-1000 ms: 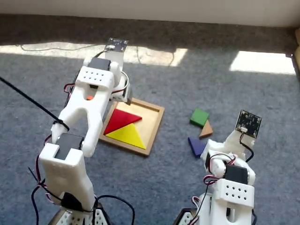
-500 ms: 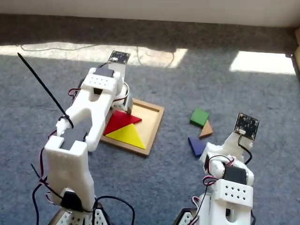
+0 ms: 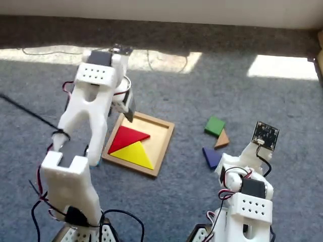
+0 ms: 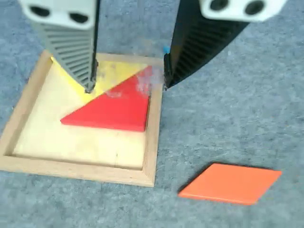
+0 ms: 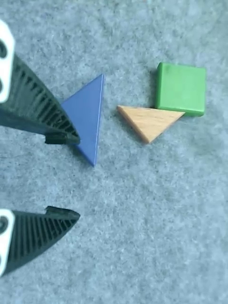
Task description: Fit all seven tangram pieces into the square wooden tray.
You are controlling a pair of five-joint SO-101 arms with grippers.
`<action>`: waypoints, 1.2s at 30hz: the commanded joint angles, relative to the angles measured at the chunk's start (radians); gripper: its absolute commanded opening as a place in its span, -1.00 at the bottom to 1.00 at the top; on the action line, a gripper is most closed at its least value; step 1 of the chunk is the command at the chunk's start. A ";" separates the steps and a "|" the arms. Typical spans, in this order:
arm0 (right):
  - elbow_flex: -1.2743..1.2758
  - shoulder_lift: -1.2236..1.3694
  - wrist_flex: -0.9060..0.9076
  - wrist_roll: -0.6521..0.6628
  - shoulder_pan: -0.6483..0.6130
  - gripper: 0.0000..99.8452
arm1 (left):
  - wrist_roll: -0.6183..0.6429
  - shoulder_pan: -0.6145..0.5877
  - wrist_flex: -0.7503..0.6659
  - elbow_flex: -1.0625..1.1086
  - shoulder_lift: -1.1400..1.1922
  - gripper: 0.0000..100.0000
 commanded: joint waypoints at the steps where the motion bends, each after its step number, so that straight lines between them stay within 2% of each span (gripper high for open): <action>1: -0.013 -0.018 -0.018 0.012 -0.010 -0.56 | -0.130 -0.053 0.060 0.107 -0.438 -0.54; 4: -0.013 -0.018 -0.018 0.012 -0.010 -0.56 | -0.227 -0.073 0.055 0.328 -0.707 -0.54; 7: -0.013 -0.018 -0.018 0.012 -0.010 -0.56 | -0.244 -0.074 0.017 0.515 -0.877 -0.53; 15: -0.015 -0.018 -0.018 0.012 -0.010 -0.56 | -0.230 -0.081 -0.199 0.753 -0.938 -0.54; 19: -0.054 -0.016 -0.013 0.031 -0.024 -0.57 | -0.121 -0.154 -0.259 0.802 -0.975 -0.54; 24: -0.173 -0.010 -0.010 0.143 -0.173 -0.57 | -0.106 -0.314 -0.368 0.951 -1.075 -0.54; 27: -0.237 0.030 -0.010 0.201 -0.295 -0.67 | -0.104 -0.401 -0.463 1.112 -1.129 -0.54; 32: -0.418 0.298 -0.010 0.278 -0.475 -0.72 | -0.035 -0.524 -0.651 1.382 -1.247 -0.54; 36: -0.565 0.556 -0.012 0.379 -0.582 -0.72 | -0.026 -0.561 -0.764 1.550 -1.353 -0.54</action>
